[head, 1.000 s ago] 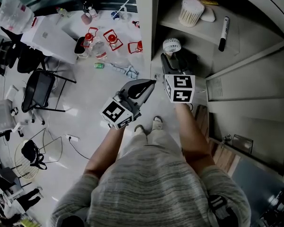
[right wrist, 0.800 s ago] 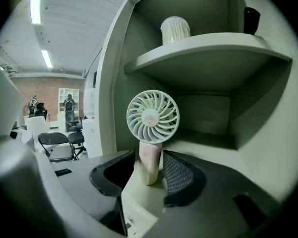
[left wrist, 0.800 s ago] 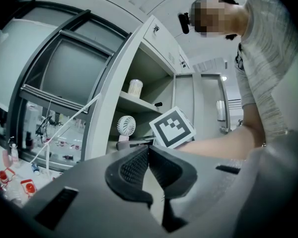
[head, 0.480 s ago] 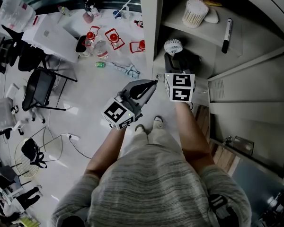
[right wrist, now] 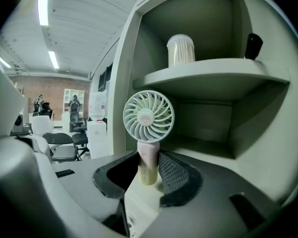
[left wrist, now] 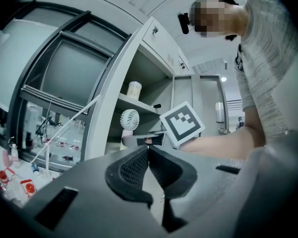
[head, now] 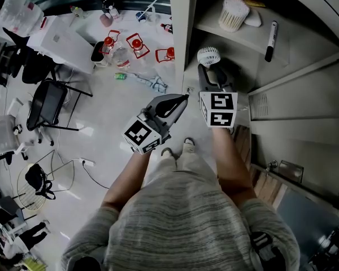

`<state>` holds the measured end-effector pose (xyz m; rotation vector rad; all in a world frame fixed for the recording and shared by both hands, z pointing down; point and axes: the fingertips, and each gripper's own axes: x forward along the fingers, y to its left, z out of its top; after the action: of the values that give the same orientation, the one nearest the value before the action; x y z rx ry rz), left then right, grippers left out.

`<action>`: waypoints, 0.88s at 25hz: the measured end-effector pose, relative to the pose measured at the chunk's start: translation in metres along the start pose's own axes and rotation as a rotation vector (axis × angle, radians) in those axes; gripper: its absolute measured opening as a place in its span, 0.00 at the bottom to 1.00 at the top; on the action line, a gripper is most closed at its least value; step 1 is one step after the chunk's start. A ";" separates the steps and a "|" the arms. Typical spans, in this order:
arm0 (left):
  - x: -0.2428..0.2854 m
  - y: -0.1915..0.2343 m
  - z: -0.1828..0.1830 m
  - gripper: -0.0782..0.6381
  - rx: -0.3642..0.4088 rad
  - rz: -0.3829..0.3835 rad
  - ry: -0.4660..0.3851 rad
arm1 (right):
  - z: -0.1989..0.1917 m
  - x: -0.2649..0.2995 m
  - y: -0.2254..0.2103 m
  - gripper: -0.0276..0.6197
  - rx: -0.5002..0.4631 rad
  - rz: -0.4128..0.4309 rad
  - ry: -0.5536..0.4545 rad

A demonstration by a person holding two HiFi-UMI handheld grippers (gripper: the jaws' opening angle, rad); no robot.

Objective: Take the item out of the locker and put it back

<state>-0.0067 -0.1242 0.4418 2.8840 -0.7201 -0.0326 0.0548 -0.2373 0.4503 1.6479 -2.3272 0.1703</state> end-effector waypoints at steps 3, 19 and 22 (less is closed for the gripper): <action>0.000 0.000 -0.002 0.12 -0.007 0.006 -0.001 | 0.012 -0.013 0.003 0.26 -0.009 0.003 -0.034; -0.001 -0.003 0.003 0.12 0.007 0.004 -0.011 | 0.050 -0.041 0.010 0.26 -0.022 0.013 -0.127; -0.002 -0.002 0.002 0.12 0.001 0.005 -0.011 | 0.050 -0.040 0.010 0.26 -0.022 0.012 -0.123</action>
<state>-0.0071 -0.1218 0.4390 2.8855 -0.7303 -0.0476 0.0495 -0.2107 0.3915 1.6785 -2.4197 0.0464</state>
